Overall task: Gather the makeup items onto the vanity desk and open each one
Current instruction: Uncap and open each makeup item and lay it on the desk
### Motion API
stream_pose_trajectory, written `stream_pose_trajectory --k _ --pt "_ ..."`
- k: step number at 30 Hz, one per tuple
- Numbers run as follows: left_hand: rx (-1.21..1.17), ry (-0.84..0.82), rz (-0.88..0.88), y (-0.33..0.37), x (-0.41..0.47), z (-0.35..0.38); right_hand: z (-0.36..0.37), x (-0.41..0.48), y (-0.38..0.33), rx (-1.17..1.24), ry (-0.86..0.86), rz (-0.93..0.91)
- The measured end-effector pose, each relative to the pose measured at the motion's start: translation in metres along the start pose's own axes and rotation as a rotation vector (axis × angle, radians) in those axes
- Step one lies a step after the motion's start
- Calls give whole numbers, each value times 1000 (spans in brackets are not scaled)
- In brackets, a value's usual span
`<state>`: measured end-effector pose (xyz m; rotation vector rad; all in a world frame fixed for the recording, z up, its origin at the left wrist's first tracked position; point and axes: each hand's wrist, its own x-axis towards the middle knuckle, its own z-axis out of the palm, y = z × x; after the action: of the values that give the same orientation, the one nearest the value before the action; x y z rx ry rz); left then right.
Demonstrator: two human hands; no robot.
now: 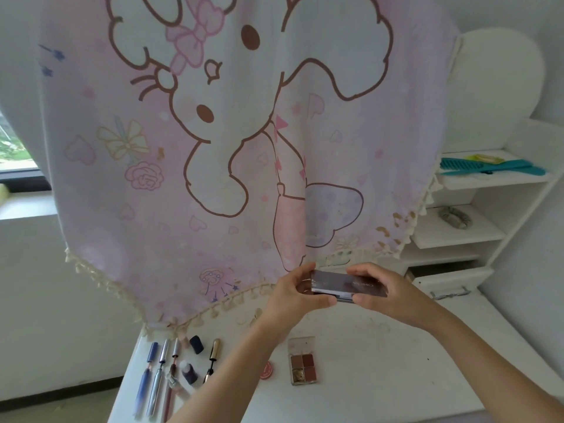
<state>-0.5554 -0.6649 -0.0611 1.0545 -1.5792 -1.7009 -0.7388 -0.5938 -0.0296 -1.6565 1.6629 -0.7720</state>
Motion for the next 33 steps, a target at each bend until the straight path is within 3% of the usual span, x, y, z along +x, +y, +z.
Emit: stream_pose_trajectory --k 14,17,20,28,33 --pt "-41 -77 12 -7 -6 -7 18 -3 -4 100 171 -38" --pt "-32 -113 26 -11 -10 -8 17 -5 -3 221 198 1" --pt "-67 -82 19 -15 -11 -6 19 -9 -6 140 123 15" --pt "-64 -122 10 -28 -12 -3 18 -13 -2 267 79 146" --pt "-71 -194 1 -46 -17 3 20 -19 8 287 147 236"
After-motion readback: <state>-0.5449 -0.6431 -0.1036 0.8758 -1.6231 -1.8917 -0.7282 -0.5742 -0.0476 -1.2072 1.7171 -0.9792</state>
